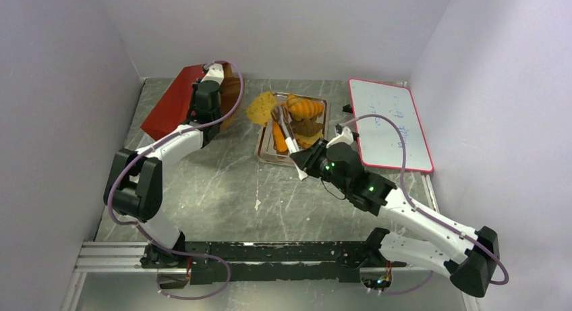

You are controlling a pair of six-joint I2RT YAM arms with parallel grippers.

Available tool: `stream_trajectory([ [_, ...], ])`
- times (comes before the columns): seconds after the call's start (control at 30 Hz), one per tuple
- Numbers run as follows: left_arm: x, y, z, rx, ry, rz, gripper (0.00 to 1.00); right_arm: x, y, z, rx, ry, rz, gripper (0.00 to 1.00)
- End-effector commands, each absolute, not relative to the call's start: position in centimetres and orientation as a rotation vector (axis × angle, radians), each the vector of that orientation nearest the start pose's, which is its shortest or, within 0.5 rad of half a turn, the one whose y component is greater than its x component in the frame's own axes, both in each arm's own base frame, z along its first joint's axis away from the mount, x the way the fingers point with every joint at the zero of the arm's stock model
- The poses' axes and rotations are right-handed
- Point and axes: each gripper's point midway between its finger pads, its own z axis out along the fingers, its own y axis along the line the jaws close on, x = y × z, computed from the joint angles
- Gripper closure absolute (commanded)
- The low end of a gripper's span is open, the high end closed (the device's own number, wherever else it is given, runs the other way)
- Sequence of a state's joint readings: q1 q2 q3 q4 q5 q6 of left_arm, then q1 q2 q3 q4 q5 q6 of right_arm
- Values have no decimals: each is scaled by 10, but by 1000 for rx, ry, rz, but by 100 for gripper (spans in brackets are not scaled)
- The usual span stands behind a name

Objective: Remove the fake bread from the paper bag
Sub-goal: Place the fake bread in the container.

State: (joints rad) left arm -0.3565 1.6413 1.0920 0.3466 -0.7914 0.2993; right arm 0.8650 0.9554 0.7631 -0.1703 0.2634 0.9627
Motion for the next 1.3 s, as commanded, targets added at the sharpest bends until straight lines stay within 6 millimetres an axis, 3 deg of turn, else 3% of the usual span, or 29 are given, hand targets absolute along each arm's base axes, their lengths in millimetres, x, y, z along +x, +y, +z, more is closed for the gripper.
stream_trajectory([
  [0.0, 488, -36, 225, -25, 1743, 616, 93, 240, 231, 236, 400, 1961, 887, 100],
  [0.17, 494, -35, 217, -28, 1757, 611, 93, 241, 216, 231, 443, 1963, 816, 100],
  [0.4, 496, -29, 220, -53, 1753, 604, 93, 244, 212, 209, 473, 1993, 757, 100],
  [0.87, 492, -34, 244, -79, 1714, 527, 93, 263, 210, 159, 543, 2079, 693, 100],
  [1.27, 492, -37, 245, -77, 1713, 500, 93, 259, 204, 154, 600, 2099, 679, 77],
])
